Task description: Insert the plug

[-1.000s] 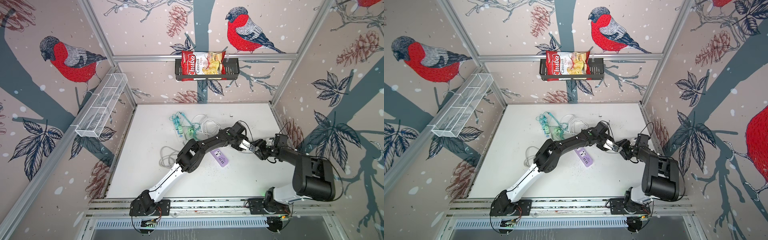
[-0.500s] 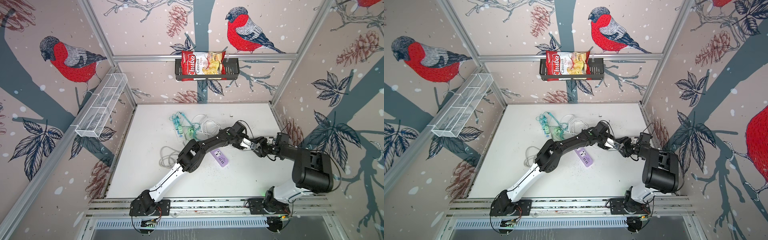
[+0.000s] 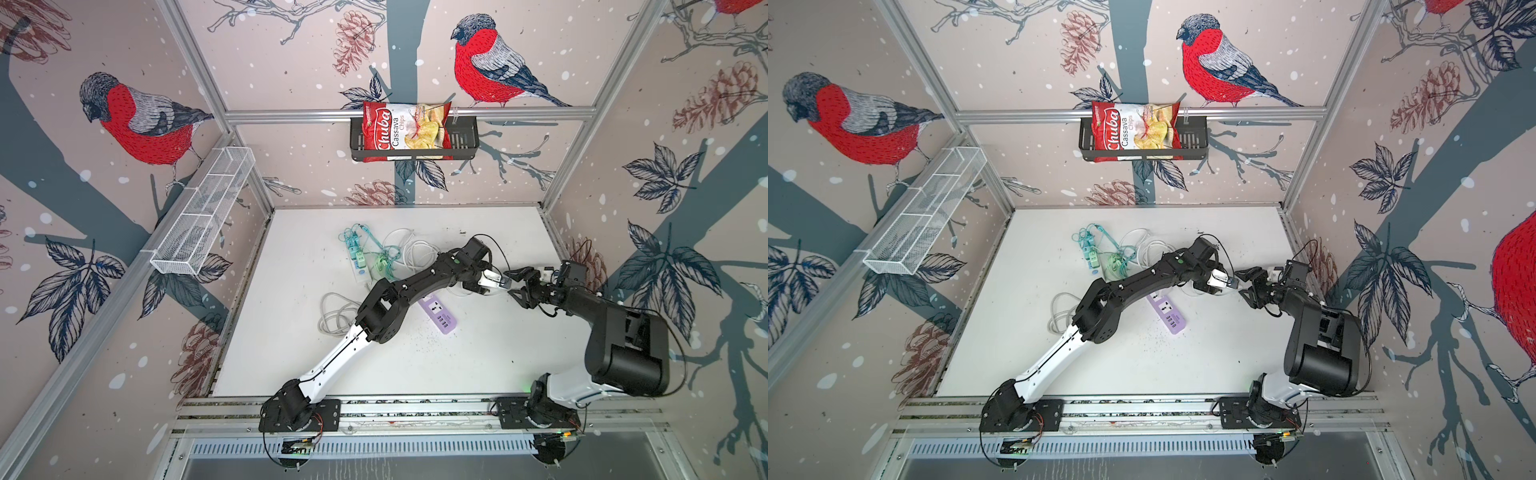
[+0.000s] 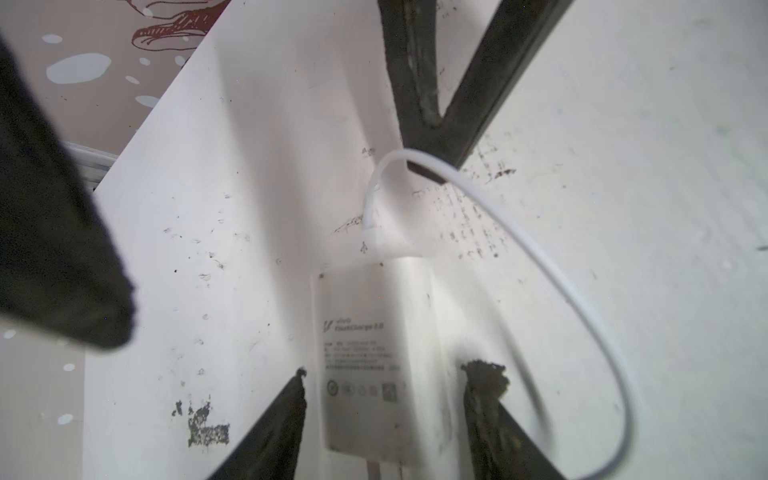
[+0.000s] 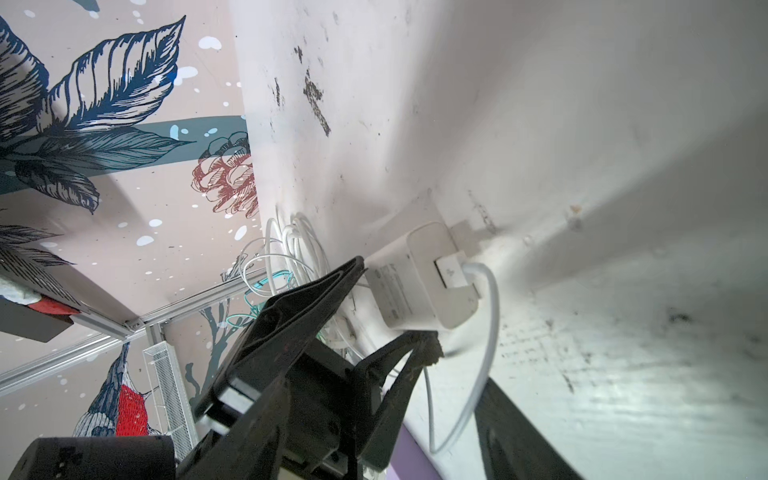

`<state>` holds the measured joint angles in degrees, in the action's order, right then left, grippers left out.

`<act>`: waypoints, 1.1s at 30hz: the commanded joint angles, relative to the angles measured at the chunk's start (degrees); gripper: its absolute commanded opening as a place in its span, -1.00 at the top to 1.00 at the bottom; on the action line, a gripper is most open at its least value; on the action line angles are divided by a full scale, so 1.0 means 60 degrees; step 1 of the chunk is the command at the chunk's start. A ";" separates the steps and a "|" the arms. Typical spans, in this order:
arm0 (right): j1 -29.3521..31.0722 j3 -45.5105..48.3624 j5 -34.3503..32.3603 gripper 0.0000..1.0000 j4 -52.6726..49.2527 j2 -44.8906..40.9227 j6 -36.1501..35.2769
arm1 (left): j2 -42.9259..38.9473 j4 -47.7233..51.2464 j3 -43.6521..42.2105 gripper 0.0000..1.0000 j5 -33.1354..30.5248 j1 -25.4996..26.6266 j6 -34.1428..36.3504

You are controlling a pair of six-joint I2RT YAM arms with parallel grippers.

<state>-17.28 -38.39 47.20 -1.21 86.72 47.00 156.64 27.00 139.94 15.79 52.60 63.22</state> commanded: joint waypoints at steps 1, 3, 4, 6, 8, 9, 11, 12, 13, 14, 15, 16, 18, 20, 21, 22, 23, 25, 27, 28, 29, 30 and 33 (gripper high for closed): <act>0.0001 0.0054 -0.0015 -0.41 -0.0197 -0.0262 -0.0229 | 0.0543 0.3281 0.0112 -0.23 -0.1157 0.0010 0.0105; -0.0006 0.0076 -0.0142 -0.41 -0.0319 -0.0390 -0.0289 | 0.0539 0.3234 0.0092 -0.23 -0.0918 0.0022 0.0029; -0.0018 0.0087 -0.0210 -0.41 -0.0361 -0.0457 -0.0303 | 0.0531 0.3226 0.0107 -0.23 -0.0861 0.0041 -0.0022; -0.0021 0.0086 -0.0381 -0.41 -0.0507 -0.0574 -0.0366 | 0.0589 0.3232 0.0103 -0.23 -0.0832 0.0078 -0.0195; -0.0056 0.0075 -0.0633 -0.41 -0.0696 -0.0689 -0.0447 | 0.0627 0.3370 0.0142 -0.23 -0.0758 0.0081 -0.0315; -0.0065 0.0085 -0.0749 -0.42 -0.0787 -0.0742 -0.0485 | 0.0638 0.3419 0.0151 -0.22 -0.0746 0.0081 -0.0415; -0.0081 0.0096 -0.1018 -0.42 -0.0982 -0.0840 -0.0589 | 0.0627 0.3642 0.0129 -0.19 -0.0635 0.0094 -0.0526; -0.0093 0.0125 -0.1232 -0.42 -0.1062 -0.0896 -0.0636 | 0.0622 0.3743 0.0138 -0.18 -0.0611 0.0096 -0.0607; -0.0092 0.0168 -0.1425 -0.42 -0.1126 -0.0973 -0.0665 | 0.0627 0.3814 0.0137 -0.15 -0.0624 0.0096 -0.0693; -0.0089 0.0220 -0.1561 -0.42 -0.1139 -0.1001 -0.0692 | 0.0627 0.3858 0.0131 -0.14 -0.0614 0.0094 -0.0769; -0.0085 0.0273 -0.1731 -0.41 -0.1168 -0.1035 -0.0709 | 0.0623 0.3926 0.0130 -0.13 -0.0596 0.0090 -0.0816; -0.0085 0.0326 -0.1860 -0.42 -0.1182 -0.1049 -0.0728 | 0.0620 0.3955 0.0133 -0.13 -0.0583 0.0101 -0.0859; -0.0094 0.0385 -0.1930 -0.42 -0.1148 -0.1056 -0.0711 | 0.0648 0.3994 0.0129 -0.13 -0.0545 0.0089 -0.0927; -0.0085 0.0353 -0.2051 -0.42 -0.1207 -0.1086 -0.0765 | 0.0680 0.4045 0.0137 -0.13 -0.0512 0.0099 -0.0942; -0.0088 0.0314 -0.2102 -0.42 -0.1278 -0.1107 -0.0822 | 0.0717 0.4132 0.0167 -0.13 -0.0488 0.0103 -0.0957; -0.0121 0.0277 -0.2173 -0.41 -0.1368 -0.1150 -0.0852 | 0.0762 0.4289 0.0243 -0.11 -0.0493 0.0112 -0.0957; -0.0130 0.0261 -0.2221 -0.42 -0.1393 -0.1184 -0.0879 | 0.0797 0.4407 0.0309 -0.07 -0.0514 0.0129 -0.0985; -0.0209 0.0240 -0.2314 -0.42 -0.1466 -0.1252 -0.0905 | 0.0794 0.4693 0.0295 0.06 -0.0632 0.0161 -0.0990; -0.0215 0.0195 -0.2537 -0.42 -0.1546 -0.1329 -0.0910 | 0.0725 0.4825 0.0206 0.13 -0.0796 0.0184 -0.1150; -0.0225 0.0192 -0.2626 -0.42 -0.1583 -0.1345 -0.0912 | 0.0690 0.4872 0.0176 0.10 -0.0790 0.0187 -0.1250; -0.0221 0.0188 -0.2651 -0.42 -0.1585 -0.1360 -0.0920 | 0.0634 0.4861 0.0112 0.08 -0.0776 0.0184 -0.1350; -0.0223 0.0181 -0.2657 -0.42 -0.1596 -0.1372 -0.0941 | 0.0553 0.4859 0.0012 0.08 -0.0717 0.0195 -0.1395; -0.0224 0.0162 -0.2746 -0.42 -0.1662 -0.1401 -0.0985 | 0.0287 0.4769 -0.0386 0.21 -0.0616 0.0220 -0.1360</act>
<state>-18.55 -37.06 32.21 -10.28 78.74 41.98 157.01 30.70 140.66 13.52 53.49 56.75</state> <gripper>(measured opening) 0.713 0.471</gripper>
